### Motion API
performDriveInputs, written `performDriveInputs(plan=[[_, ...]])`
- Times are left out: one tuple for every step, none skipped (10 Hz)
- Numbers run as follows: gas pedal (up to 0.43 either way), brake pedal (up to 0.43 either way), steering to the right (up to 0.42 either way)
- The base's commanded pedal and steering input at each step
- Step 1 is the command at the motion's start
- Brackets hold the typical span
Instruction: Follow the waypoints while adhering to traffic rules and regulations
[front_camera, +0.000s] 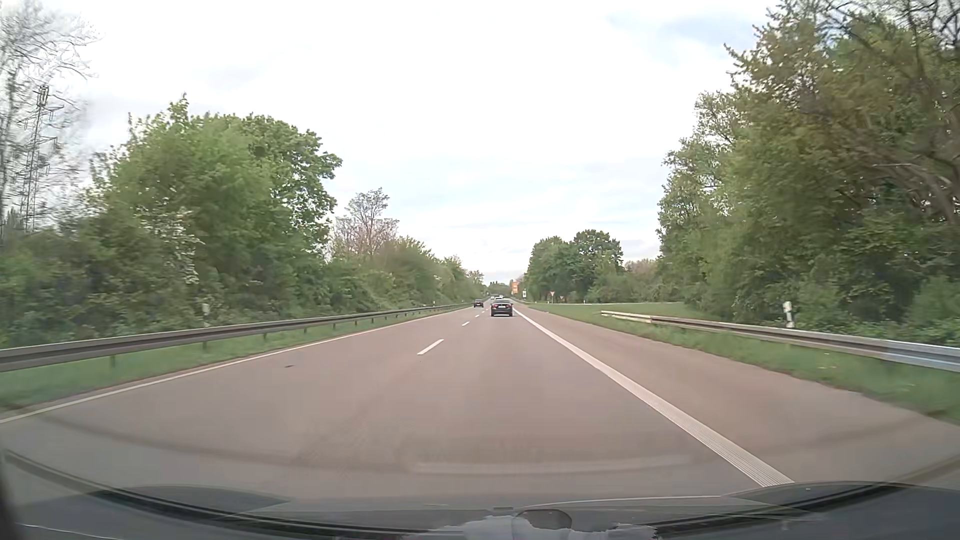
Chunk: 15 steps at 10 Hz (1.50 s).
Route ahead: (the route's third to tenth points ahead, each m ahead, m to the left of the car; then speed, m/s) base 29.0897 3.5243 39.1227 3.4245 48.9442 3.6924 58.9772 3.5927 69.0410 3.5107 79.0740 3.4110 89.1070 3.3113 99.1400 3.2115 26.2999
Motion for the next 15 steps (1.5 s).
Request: performDriveInputs(plan=[[0.138, 0.0, -0.001], [0.138, 0.0, -0.001], [0.138, 0.0, 0.0], [0.13, 0.0, -0.001], [0.13, 0.0, 0.0], [0.13, 0.0, 0.0], [0.13, 0.0, 0.0], [0.13, 0.0, 0.0], [0.13, 0.0, 0.0], [0.13, 0.0, 0.0], [0.13, 0.0, 0.0], [0.13, 0.0, 0.0], [0.13, 0.0, 0.0], [0.13, 0.0, 0.0], [0.13, 0.0, 0.0]])
